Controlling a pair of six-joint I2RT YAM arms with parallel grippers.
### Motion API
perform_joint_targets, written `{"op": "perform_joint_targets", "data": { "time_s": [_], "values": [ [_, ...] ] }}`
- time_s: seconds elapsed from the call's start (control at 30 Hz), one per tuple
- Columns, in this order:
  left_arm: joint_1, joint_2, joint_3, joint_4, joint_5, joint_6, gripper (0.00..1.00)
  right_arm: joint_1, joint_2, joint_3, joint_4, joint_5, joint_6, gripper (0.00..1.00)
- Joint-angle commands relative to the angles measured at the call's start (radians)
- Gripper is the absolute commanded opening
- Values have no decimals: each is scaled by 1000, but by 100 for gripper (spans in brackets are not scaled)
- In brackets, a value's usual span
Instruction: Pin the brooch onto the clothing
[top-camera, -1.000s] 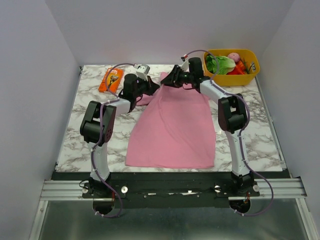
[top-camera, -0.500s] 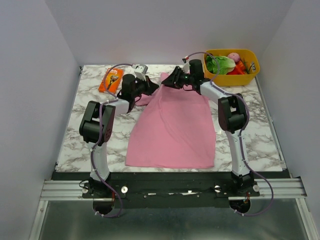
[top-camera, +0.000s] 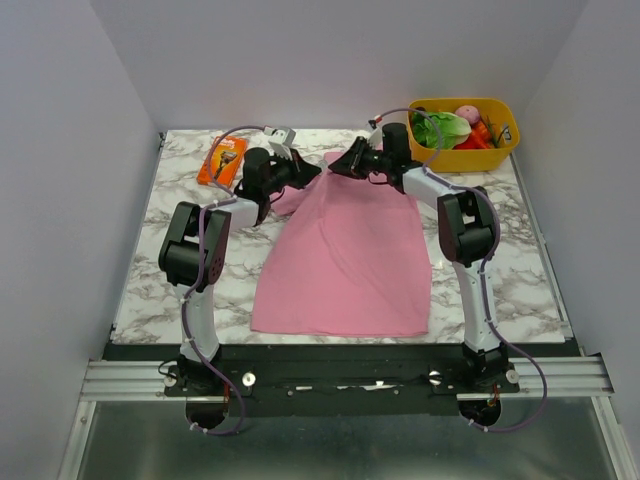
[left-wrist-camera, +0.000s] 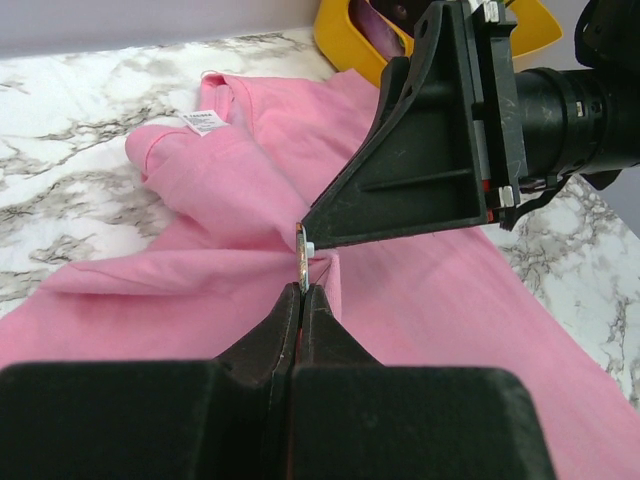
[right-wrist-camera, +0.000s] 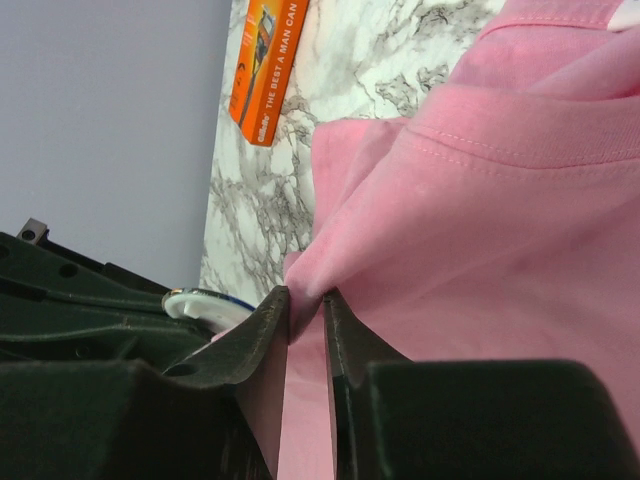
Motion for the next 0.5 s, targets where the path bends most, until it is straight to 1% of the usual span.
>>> {"op": "perform_joint_targets", "data": {
  "time_s": [0.0,0.3,0.47],
  "values": [
    [-4,-37,9,97,53,-47,0,3,-45,-39,32,6,1,23],
    [-4,-45,3,161,102,-109,0,10,-50,-51,23,29,-10,18],
    [-2,-48,12,175,127,-129,0,9,-64,-76,14,36,-30,19]
  ]
}}
